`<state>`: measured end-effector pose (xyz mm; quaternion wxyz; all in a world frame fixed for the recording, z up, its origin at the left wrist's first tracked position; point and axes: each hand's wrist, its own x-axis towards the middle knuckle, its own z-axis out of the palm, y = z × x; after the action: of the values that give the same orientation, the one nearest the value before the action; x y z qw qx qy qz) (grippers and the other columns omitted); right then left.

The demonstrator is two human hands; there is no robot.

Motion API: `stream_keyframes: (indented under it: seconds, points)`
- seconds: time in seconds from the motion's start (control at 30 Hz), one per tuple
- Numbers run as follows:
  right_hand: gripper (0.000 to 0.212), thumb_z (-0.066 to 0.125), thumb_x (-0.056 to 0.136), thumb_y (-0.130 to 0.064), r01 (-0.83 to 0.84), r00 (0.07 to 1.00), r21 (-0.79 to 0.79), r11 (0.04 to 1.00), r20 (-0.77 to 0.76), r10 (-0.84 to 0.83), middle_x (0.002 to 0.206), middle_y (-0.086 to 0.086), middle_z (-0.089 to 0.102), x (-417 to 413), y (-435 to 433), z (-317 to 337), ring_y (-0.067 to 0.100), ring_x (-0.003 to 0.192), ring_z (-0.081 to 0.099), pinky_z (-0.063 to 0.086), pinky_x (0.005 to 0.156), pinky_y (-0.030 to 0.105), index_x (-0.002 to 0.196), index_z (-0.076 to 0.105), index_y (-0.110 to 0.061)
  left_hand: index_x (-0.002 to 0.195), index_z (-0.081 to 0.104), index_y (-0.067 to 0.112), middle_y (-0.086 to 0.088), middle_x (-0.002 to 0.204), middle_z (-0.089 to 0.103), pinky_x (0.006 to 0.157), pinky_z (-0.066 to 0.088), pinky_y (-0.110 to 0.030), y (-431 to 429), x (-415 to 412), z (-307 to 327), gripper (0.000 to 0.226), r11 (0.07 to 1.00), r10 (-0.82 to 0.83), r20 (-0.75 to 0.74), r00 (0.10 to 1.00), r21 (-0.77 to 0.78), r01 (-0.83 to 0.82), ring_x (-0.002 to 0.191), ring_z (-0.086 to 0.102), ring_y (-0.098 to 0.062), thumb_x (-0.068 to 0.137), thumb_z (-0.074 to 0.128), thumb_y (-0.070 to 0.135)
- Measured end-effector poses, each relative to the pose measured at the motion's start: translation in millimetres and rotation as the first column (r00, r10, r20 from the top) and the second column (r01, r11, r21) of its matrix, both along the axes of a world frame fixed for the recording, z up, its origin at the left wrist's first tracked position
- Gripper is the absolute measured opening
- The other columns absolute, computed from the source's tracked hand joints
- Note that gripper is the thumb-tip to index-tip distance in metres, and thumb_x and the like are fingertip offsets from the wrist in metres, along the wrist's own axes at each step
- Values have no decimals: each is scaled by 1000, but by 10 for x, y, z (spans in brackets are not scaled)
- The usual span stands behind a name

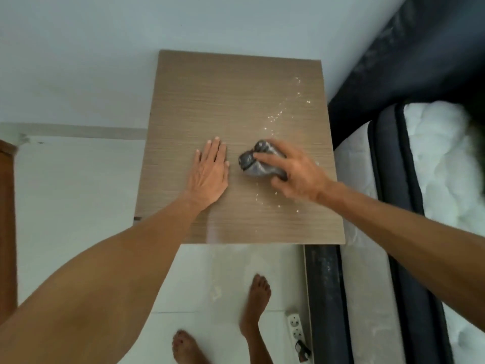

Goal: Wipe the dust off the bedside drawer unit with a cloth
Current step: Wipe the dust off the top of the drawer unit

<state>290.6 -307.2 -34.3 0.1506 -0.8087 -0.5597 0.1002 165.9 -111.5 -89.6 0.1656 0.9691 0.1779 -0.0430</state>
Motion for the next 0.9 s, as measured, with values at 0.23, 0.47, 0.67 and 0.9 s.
stream_keyframes:
  seconds: [0.23,0.47,0.67,0.9]
  points:
    - [59,60,85,-20,226,974,60,972,17,-227,149,22,35,1610,594,-16,40,132,37,33,109,53,142,48,-22,152,14,8,-10,161,9,121,7,-48,-64,434,-177,54,993,71,28,997,89,-73,149,6,-25,103,15,30]
    - [73,47,91,-42,263,961,-107,959,-59,-270,154,14,32,2318,998,-279,33,137,34,28,113,41,154,17,-20,152,12,9,-9,161,8,120,11,-48,-58,447,-202,55,987,76,7,997,142,-76,149,6,-24,102,11,30]
    - [61,19,97,-61,351,936,-169,921,37,-350,163,6,-14,2174,1107,-528,39,147,-10,-1,119,51,153,21,-36,152,12,9,-8,162,7,121,9,-47,-70,451,-189,53,988,79,-3,997,130,-78,149,5,-23,103,14,28]
    - [57,15,98,-62,188,982,-197,962,60,-180,163,12,-2,1506,896,-563,35,149,-1,3,117,52,152,17,-42,153,10,10,-7,162,4,121,5,-45,-70,448,-175,53,988,74,-22,997,134,-71,149,1,-21,103,12,29]
